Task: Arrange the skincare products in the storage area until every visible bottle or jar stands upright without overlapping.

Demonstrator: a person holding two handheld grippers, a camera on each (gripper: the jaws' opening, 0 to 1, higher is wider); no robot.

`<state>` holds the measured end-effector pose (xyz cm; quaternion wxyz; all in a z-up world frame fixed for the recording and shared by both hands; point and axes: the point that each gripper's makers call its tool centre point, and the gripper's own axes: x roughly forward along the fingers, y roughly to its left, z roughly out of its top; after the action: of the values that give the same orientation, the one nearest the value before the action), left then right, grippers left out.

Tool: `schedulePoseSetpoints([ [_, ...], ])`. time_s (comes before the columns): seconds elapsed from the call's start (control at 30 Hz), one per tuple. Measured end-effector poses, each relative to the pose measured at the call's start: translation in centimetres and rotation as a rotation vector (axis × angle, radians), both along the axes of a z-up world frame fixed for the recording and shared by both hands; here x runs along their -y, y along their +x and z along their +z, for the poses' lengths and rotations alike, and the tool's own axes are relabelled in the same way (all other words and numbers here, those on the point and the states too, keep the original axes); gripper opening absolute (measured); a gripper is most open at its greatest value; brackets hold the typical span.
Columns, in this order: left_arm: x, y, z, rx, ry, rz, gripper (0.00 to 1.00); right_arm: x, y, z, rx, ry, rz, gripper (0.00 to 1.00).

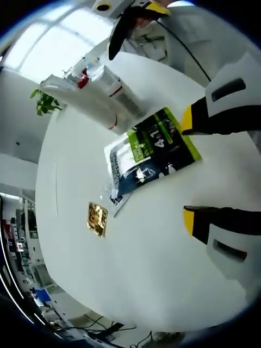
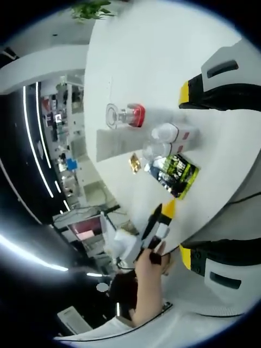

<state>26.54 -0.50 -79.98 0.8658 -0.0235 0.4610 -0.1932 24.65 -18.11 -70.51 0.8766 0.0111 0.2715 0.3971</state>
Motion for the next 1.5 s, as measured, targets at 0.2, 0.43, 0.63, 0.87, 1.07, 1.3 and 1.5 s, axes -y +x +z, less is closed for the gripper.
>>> schedulePoseSetpoints([
  [0.2, -1.4, -1.4, 0.8, 0.005, -0.003, 0.042, 0.55, -0.8, -0.6, -0.2, 0.003, -0.02, 0.047, 0.99],
  [0.43, -2.7, -3.0, 2.1, 0.05, -0.024, 0.08, 0.68, -0.7, -0.7, -0.2, 0.019, -0.046, 0.059, 0.99],
  [0.63, -3.4, -4.2, 2.9, 0.089, -0.051, 0.112, 0.75, -0.3, -0.6, 0.1, 0.012, -0.029, 0.047, 0.99],
  [0.87, -3.8, -5.4, 5.1, 0.123, -0.051, 0.109, 0.83, -0.9, -1.3, -0.1, 0.019, -0.058, 0.094, 0.99],
  [1.07, -5.3, -5.5, 7.3, 0.194, -0.085, 0.148, 0.9, -0.9, -1.7, 0.0, 0.013, -0.056, 0.106, 0.99],
  [1.3, -5.7, -4.5, 9.3, 0.337, -0.069, 0.158, 0.91, -1.2, -1.4, 0.1, 0.038, -0.076, 0.117, 0.99],
  [1.5, -6.1, -4.6, 8.7, 0.319, -0.066, 0.168, 0.97, -1.2, -1.7, -0.2, 0.027, -0.08, 0.123, 0.99],
])
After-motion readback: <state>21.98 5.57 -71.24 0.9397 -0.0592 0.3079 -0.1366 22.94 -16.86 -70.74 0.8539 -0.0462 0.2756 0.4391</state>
